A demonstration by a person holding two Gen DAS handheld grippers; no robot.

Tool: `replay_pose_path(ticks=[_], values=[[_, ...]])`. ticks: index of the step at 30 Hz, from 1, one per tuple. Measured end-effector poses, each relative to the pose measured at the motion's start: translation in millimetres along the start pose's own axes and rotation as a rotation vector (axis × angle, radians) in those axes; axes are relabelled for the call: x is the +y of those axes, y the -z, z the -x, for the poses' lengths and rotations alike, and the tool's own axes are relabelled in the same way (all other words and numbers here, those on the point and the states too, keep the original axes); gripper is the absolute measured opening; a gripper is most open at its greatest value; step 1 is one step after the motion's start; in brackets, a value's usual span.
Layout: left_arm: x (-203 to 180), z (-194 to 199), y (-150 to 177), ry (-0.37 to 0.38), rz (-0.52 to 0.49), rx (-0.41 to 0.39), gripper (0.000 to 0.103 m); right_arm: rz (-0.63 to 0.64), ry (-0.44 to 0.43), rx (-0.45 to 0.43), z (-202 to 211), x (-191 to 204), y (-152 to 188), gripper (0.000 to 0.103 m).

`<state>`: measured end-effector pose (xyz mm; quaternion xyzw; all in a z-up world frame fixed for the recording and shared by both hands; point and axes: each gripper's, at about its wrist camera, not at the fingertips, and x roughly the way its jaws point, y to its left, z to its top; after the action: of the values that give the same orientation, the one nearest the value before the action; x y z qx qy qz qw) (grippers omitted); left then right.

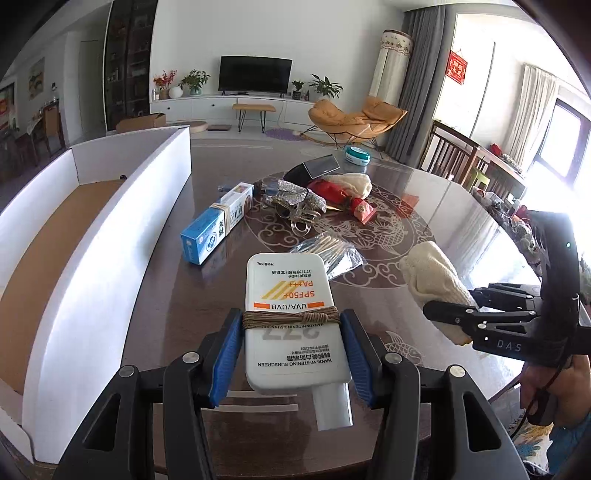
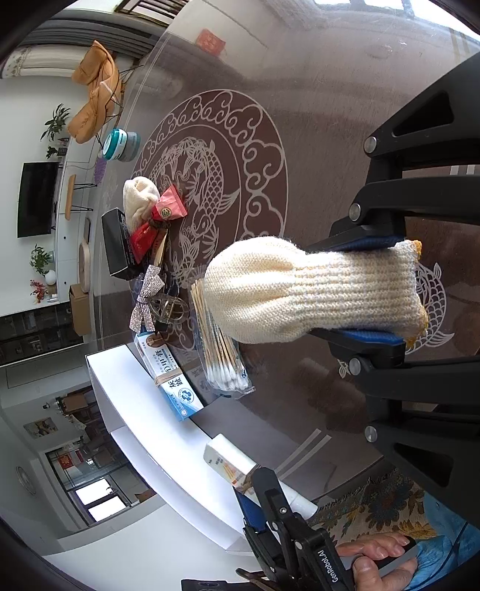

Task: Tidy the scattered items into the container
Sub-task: 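Carry the sunscreen tube and glove into the container and open both grippers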

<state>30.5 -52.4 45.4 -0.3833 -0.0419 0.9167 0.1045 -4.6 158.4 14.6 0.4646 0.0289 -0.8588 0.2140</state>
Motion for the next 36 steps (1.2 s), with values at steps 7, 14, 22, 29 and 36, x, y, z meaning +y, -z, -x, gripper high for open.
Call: replay_pose_path(ticks=[7,14,22,29,36], values=[[48,49,-19,-0.057,0.055,-0.065,0.053,0.074,-0.089,0.018,-16,54,-17,0.034],[134,85,-28,-0.207,0.154,-0.095,0.053,0.187,-0.235,-0.038,-20,149,-72,0.034],[227,77,-25,-0.321,0.267,-0.021,0.053,0.322,-0.35,-0.088,-43,269,-142,0.034],[278,50,-19,-0.363,0.34,0.064,0.053,0.425,-0.296,-0.01,-117,329,-166,0.034],[295,28,-15,-0.412,0.368,0.135,0.054,0.469,-0.244,0.061,-160,345,-172,0.049]])
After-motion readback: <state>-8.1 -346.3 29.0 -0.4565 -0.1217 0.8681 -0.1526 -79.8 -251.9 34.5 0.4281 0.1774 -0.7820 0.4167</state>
